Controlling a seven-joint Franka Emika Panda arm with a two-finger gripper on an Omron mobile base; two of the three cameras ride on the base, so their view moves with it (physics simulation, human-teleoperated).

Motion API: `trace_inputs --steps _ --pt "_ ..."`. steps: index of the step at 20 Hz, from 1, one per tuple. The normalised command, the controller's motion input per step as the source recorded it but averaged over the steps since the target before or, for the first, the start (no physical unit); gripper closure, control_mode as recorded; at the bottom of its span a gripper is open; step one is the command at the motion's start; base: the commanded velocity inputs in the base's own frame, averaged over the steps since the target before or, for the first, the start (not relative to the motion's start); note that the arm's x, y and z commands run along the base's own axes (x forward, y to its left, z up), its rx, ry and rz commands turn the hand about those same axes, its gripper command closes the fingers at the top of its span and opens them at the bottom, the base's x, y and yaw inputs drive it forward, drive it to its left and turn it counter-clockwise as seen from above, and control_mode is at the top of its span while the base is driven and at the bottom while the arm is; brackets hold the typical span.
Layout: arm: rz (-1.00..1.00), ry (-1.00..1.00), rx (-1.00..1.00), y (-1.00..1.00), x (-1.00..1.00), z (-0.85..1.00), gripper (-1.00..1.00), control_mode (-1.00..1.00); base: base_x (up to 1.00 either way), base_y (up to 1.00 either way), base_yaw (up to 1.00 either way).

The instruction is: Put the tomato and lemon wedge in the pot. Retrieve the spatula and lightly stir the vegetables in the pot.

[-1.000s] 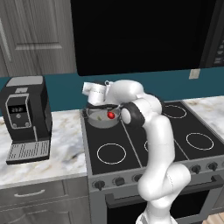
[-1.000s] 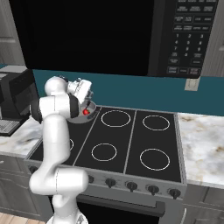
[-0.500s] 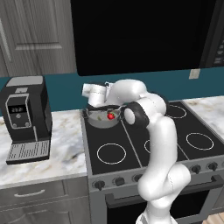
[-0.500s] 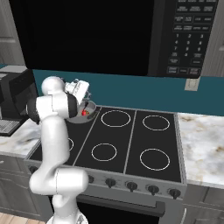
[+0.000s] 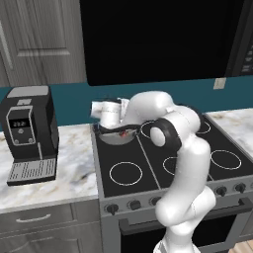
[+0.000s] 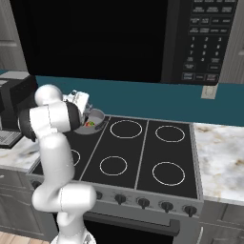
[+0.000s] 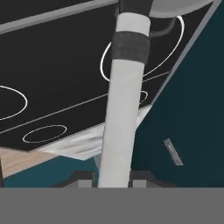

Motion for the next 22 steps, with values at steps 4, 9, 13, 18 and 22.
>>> trace_inputs --steps 4,9,13,18,22 --pt "0.04 0.0 0.0 0.36 0.04 0.0 1.0 -1.0 0.0 0.0 0.0" --pt "0.01 0.0 0.0 0.49 0.49 0.0 1.0 -1.0 0.0 0.0 0.0" --pt "0.0 0.0 0.0 0.24 0.65 0.0 1.0 -1.0 0.0 0.0 0.0" --pt "0.0 0.07 -0.03 0.05 0.35 -0.31 1.0 -1.0 0.0 0.0 0.0" --pt "0.0 0.1 -0.04 0.0 0.0 -0.38 1.0 -1.0 0.0 0.0 0.0"
